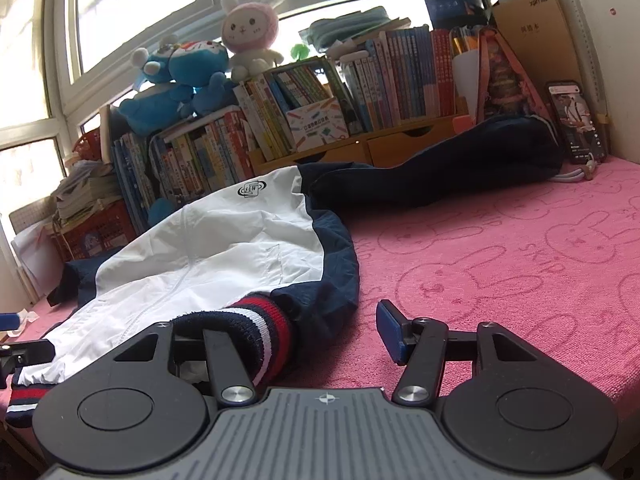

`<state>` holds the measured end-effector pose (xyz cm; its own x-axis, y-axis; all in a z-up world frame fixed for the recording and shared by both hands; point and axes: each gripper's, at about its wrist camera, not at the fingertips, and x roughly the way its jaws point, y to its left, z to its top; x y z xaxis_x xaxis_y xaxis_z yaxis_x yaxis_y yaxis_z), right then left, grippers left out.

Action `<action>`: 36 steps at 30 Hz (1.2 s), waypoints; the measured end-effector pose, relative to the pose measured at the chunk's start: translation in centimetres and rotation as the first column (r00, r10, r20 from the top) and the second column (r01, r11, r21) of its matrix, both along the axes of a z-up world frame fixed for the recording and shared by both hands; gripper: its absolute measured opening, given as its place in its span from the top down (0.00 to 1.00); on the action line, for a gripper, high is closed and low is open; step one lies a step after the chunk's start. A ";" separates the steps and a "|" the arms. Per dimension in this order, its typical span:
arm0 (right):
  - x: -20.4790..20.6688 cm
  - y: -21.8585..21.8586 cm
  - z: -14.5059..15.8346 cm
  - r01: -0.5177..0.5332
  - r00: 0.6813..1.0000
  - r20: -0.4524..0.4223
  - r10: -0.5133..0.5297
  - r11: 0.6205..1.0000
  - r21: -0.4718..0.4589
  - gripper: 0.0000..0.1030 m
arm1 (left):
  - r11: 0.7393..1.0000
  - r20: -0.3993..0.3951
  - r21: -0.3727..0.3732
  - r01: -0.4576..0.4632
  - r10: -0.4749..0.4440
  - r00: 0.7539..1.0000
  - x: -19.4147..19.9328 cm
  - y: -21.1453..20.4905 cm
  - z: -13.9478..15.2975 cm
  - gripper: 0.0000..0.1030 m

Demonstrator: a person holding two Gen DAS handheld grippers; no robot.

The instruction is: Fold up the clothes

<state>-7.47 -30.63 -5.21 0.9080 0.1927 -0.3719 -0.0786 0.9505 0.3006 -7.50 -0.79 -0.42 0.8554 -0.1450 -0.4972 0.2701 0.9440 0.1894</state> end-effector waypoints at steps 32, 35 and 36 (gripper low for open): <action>0.7 -0.2 0.2 0.050 0.997 -0.062 -0.046 0.996 0.070 0.44 | 0.978 0.020 -0.003 0.211 -0.211 0.977 1.8 -4.8 -1.4 0.00; 1.0 -0.1 0.4 0.056 0.997 -0.064 -0.052 0.996 0.070 0.44 | 0.951 0.044 -0.041 0.305 -0.303 0.952 0.7 -5.6 -0.9 0.00; 1.0 0.0 0.5 0.058 0.996 -0.064 -0.054 0.996 0.069 0.44 | 0.951 0.050 -0.002 0.310 -0.309 0.950 0.6 -6.3 -1.2 0.00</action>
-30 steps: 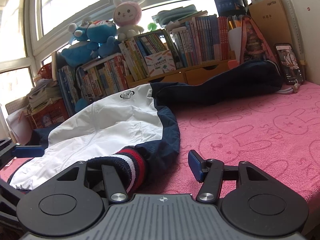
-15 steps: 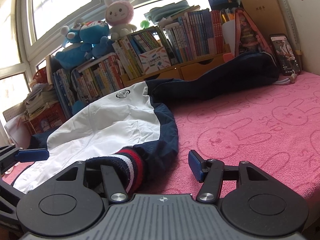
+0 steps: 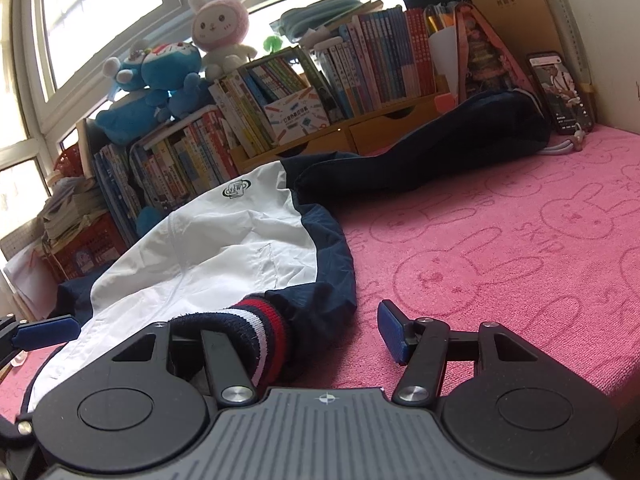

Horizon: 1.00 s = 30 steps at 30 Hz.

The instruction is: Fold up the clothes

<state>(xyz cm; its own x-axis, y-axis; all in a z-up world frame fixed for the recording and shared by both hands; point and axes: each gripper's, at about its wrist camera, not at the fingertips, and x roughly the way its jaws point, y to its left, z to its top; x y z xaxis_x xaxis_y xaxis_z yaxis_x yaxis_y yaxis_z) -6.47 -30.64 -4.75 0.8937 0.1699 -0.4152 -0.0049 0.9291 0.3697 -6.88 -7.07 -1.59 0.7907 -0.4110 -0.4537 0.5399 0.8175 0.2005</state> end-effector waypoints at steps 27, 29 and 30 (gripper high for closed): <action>-2.5 1.8 -0.5 -0.019 0.999 0.030 0.027 0.976 -0.216 0.35 | 0.593 0.285 0.415 -0.690 0.635 0.718 -2.8 13.9 -1.8 0.00; -3.1 2.7 -0.5 -0.045 0.998 0.039 0.058 0.959 -0.280 0.35 | 0.569 0.344 0.424 -0.705 0.619 0.706 -3.2 13.7 -0.9 0.00; -3.4 3.0 -0.4 -0.059 0.996 0.043 0.075 0.951 -0.303 0.35 | 0.563 0.363 0.417 -0.714 0.616 0.698 -3.4 13.7 -0.3 0.00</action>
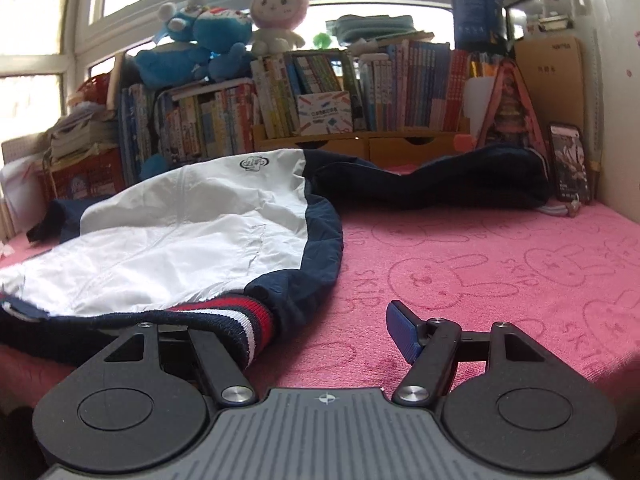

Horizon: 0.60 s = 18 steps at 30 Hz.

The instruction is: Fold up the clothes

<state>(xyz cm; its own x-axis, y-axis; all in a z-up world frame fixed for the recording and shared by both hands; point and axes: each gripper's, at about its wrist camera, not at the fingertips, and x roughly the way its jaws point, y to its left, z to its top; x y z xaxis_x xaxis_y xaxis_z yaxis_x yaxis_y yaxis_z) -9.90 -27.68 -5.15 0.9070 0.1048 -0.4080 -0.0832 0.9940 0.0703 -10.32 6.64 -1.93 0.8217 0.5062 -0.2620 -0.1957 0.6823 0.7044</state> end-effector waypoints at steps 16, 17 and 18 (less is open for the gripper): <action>-3.2 -0.8 1.0 -0.165 0.984 -0.085 0.159 0.984 -0.072 0.25 | 0.885 -0.111 -0.461 -0.069 0.020 0.994 -1.5 5.4 -0.3 0.00; -3.2 -1.1 1.0 -0.180 0.980 -0.102 0.173 0.981 -0.070 0.25 | 0.875 -0.111 -0.480 -0.058 0.005 0.994 -1.7 5.8 -0.2 0.00; -3.3 -1.4 1.0 -0.195 0.975 -0.119 0.187 0.978 -0.068 0.25 | 0.863 -0.111 -0.502 -0.051 -0.006 0.994 -1.9 6.1 -0.3 0.00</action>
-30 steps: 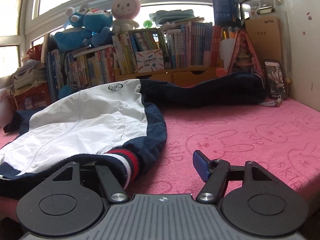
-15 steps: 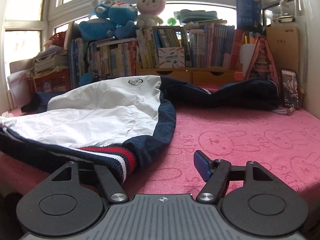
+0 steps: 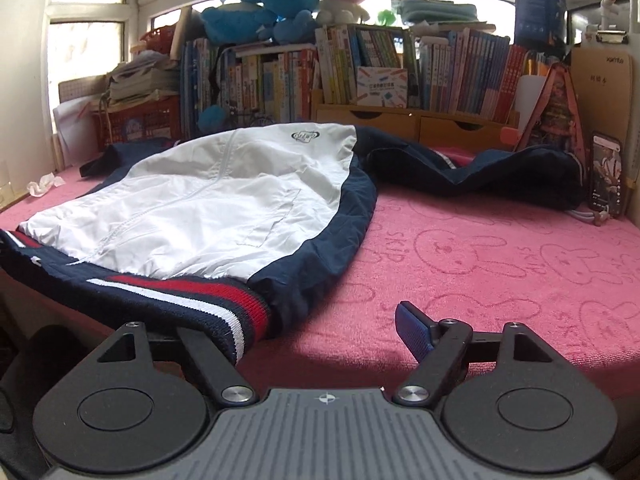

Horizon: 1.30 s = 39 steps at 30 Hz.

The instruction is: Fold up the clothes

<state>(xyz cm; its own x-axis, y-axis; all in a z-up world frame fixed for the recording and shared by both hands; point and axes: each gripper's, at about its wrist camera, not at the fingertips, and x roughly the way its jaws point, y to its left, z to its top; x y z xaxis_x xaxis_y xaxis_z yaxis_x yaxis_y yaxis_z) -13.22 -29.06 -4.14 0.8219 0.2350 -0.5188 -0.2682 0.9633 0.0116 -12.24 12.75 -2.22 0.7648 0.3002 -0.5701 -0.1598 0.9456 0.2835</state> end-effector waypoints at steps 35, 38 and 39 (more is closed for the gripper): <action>-2.2 -3.2 0.8 -0.184 0.960 -0.205 0.191 0.982 0.053 0.08 | 0.892 0.108 -0.253 0.375 -0.359 0.927 7.0 -6.4 0.9 0.00; -2.9 -4.9 2.3 -0.147 0.969 -0.182 0.164 0.984 0.106 0.08 | 0.916 0.042 -0.241 0.321 -0.321 0.946 7.5 -6.2 -0.7 0.00; -2.8 -5.5 3.3 -0.130 0.978 -0.144 0.149 0.982 0.138 0.07 | 0.921 0.024 -0.240 0.305 -0.309 0.951 7.5 -6.0 -1.1 0.00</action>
<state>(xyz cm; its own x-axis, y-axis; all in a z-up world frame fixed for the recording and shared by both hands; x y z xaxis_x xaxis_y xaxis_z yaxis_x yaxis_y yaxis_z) -16.05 -34.59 -0.79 0.6895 0.4137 -0.5946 -0.3853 0.9046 0.1826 -4.69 6.72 -3.36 0.7891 -0.0939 -0.6071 0.1513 0.9875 0.0439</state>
